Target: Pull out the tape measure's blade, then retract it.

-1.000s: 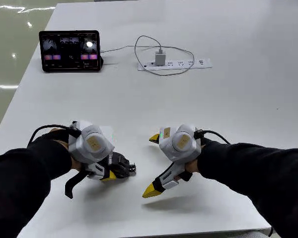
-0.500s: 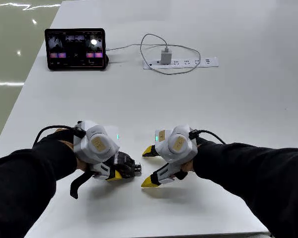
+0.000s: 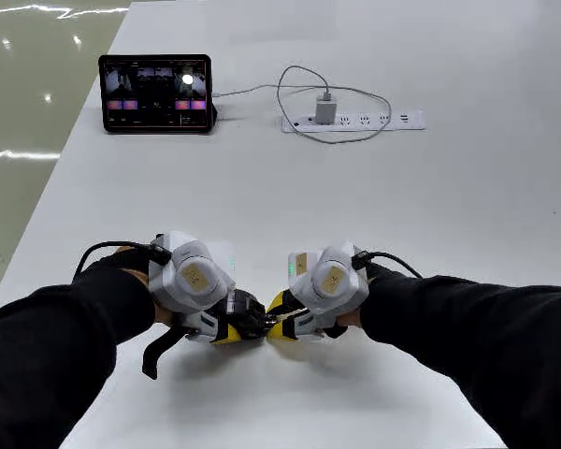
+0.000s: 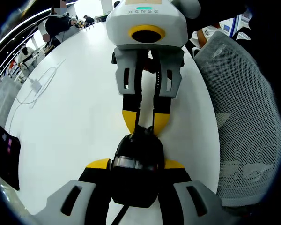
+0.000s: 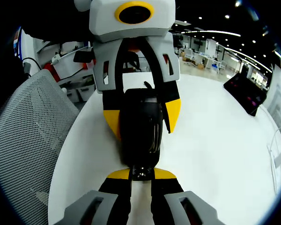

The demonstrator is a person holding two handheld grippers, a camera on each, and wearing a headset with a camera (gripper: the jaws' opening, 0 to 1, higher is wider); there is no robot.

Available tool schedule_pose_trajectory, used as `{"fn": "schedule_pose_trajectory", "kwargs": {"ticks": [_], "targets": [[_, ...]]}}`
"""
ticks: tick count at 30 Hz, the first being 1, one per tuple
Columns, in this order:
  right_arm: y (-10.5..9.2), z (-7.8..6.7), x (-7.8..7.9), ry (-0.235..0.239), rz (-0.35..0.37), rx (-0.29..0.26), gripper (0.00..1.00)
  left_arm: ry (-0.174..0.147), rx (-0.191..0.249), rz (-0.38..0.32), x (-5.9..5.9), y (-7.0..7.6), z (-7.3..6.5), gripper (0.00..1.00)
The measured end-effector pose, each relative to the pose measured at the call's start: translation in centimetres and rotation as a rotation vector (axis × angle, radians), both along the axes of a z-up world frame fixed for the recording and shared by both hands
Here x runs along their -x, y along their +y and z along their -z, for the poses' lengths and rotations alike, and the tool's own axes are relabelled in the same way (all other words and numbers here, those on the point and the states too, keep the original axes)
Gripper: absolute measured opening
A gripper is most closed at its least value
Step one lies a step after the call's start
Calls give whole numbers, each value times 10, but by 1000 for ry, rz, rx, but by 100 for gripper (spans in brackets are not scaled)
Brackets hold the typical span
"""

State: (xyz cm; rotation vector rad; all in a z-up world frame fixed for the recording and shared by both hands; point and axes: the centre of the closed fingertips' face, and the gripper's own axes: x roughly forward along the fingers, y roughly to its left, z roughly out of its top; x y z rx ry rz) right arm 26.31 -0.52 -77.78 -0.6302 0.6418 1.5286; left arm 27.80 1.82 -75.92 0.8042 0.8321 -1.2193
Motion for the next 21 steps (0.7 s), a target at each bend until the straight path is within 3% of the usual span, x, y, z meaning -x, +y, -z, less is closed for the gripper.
{"fn": "schedule_pose_trajectory", "kwargs": {"ticks": [5, 10, 21], "targets": [[-1, 1, 1, -17, -1, 30, 12, 9, -3, 9, 0, 0, 0, 34], [-4, 2, 0, -29, -21, 10, 11, 13, 7, 14, 0, 0, 0, 34], [-8, 3, -2, 14, 4, 10, 9, 6, 7, 8, -1, 1, -1, 33]]}}
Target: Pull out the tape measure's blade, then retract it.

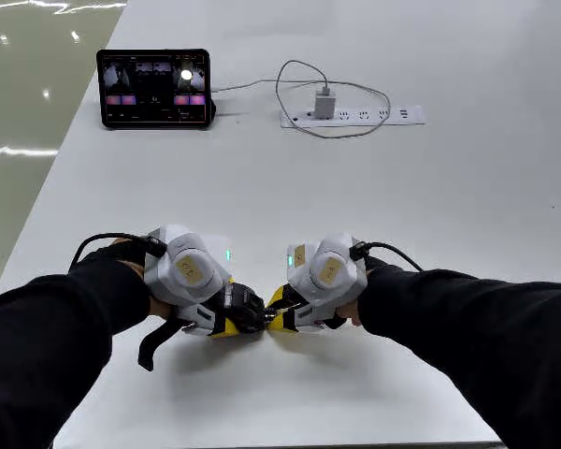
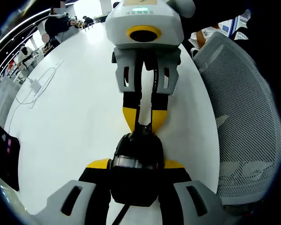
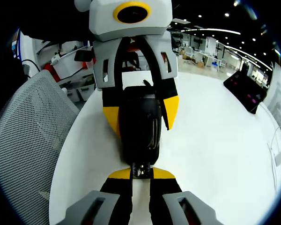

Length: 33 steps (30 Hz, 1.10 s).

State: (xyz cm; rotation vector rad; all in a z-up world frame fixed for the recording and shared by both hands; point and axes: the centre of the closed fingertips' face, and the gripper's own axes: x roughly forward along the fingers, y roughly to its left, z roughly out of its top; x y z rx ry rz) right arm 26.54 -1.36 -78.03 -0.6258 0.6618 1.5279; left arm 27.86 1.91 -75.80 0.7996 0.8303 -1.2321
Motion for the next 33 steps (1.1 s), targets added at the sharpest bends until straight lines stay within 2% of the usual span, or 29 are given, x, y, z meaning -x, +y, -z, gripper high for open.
{"fn": "schedule_pose_trajectory", "kwargs": {"ticks": [5, 15, 25, 33], "targets": [[-5, 1, 1, -21, -13, 16, 9, -1, -2, 12, 0, 0, 0, 33], [-11, 2, 0, 2, 5, 16, 10, -2, -2, 11, 0, 1, 0, 33], [-19, 2, 0, -18, 0, 35, 10, -4, -4, 10, -1, 1, 1, 33], [-25, 2, -1, -16, 16, 39, 10, -9, -3, 7, -1, 1, 1, 33]]}}
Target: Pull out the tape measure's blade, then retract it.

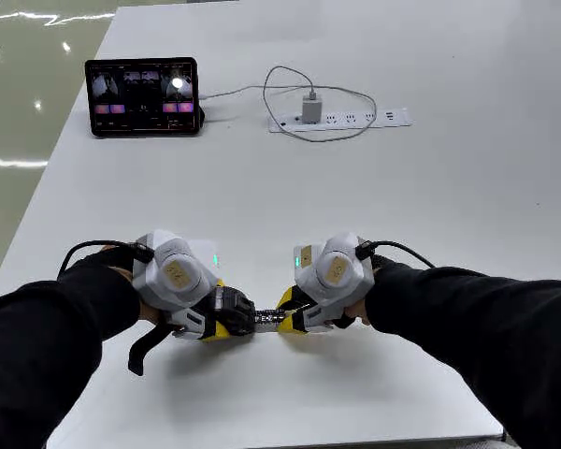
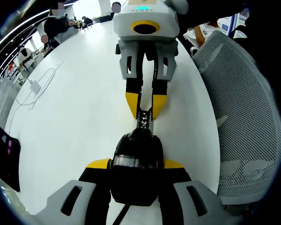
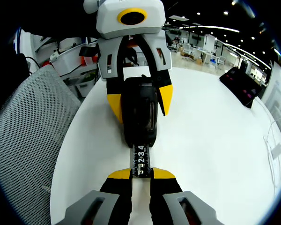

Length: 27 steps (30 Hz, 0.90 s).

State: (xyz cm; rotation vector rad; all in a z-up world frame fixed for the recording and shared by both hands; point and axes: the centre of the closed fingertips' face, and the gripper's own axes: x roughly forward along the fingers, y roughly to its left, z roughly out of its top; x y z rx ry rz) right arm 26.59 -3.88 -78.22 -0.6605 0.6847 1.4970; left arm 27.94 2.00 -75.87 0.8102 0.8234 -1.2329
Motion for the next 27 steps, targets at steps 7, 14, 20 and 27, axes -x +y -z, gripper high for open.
{"fn": "schedule_pose_trajectory", "kwargs": {"ticks": [7, 14, 20, 27], "targets": [[-4, 0, -1, 0, 2, 9, 10, -2, 2, -1, 0, 0, 0, 33], [-8, -1, 0, 5, 14, 8, 10, -3, 3, 1, 0, 0, 0, 33], [-12, -1, 0, 5, 15, 14, 10, -6, 7, -4, 0, 0, 0, 33], [-17, -1, 0, 7, 20, 17, 10, -6, 6, -2, 1, -1, 0, 33]]}}
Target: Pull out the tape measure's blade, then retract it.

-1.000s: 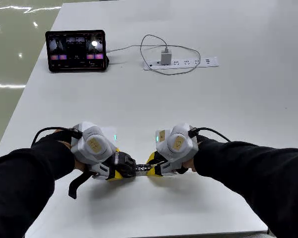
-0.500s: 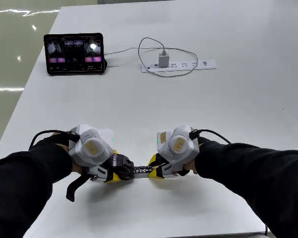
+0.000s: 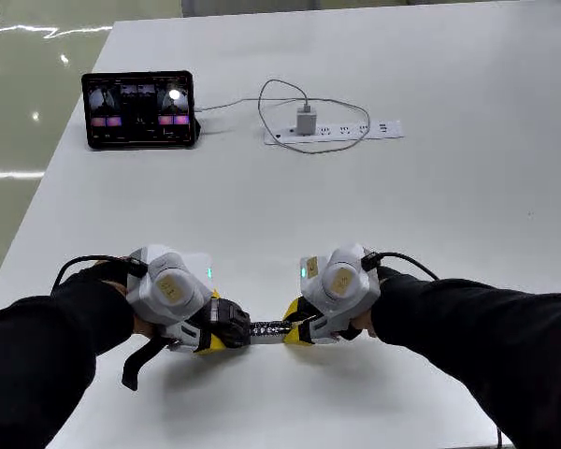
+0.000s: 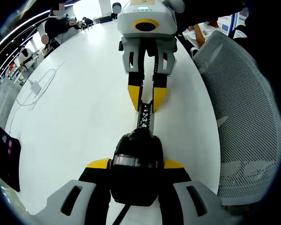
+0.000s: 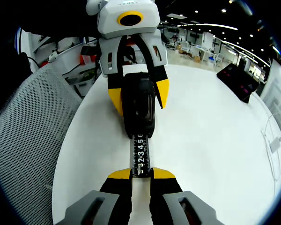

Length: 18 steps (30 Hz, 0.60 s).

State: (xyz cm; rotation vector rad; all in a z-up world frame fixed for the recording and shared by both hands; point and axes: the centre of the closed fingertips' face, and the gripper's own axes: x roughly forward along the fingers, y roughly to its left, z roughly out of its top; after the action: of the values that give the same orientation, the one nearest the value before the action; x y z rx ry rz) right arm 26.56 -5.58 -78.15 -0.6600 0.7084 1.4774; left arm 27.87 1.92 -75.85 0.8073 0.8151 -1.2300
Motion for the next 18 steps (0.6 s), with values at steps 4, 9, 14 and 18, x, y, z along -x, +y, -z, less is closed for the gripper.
{"fn": "schedule_pose_trajectory", "kwargs": {"ticks": [4, 9, 14, 18], "targets": [[-3, 0, 0, -3, -5, 5, 10, -3, 2, -2, 0, -1, -1, 33], [-5, 0, -1, -2, -5, 8, 10, -2, 8, -6, 0, -1, -1, 33], [-8, 0, -1, 3, 0, 6, 10, -3, 8, -8, 1, -2, -1, 33], [-10, -1, -1, 4, 1, 7, 10, -5, 10, -9, 1, -2, -1, 33]]}}
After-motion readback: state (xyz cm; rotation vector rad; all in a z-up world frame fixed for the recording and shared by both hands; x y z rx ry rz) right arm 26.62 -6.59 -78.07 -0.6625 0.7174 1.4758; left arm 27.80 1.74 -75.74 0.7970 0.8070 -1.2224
